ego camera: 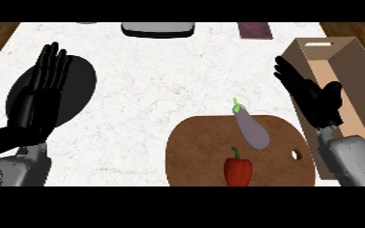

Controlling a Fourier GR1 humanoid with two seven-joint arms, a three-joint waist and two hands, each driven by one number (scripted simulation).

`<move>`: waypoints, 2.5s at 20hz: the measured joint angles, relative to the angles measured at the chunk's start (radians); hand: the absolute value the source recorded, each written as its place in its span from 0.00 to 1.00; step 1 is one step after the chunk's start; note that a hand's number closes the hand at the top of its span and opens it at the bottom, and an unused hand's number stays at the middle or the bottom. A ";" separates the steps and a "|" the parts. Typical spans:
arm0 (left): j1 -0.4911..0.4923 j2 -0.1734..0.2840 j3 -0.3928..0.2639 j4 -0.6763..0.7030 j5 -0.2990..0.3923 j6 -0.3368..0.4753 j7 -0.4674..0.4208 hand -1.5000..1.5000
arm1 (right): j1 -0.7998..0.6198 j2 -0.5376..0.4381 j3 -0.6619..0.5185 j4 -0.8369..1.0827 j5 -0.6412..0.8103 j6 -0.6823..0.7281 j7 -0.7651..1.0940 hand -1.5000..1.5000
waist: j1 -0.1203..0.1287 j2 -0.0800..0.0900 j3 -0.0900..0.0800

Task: Pick the bell pepper from the cutting board and place it in the cardboard box

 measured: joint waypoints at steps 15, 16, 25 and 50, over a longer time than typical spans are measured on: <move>0.190 0.056 0.092 0.073 0.139 -0.019 0.274 0.50 | 0.349 -0.001 -0.070 -0.586 0.325 -0.488 -0.123 0.00 | -0.065 -0.017 0.040; 0.192 0.055 0.090 0.073 0.142 -0.021 0.283 0.50 | 0.390 -0.005 -0.043 -0.643 0.368 -0.504 -0.122 0.00 | -0.061 -0.015 0.040; 0.190 0.072 0.088 0.030 0.155 -0.027 0.344 0.50 | 0.626 -0.257 0.081 -0.857 0.724 -0.375 0.222 0.00 | -0.035 -0.002 0.034; 0.128 0.034 0.062 0.020 0.125 -0.032 0.389 0.50 | 0.237 -0.039 0.443 -0.895 0.834 0.157 1.119 0.00 | 0.026 0.009 0.040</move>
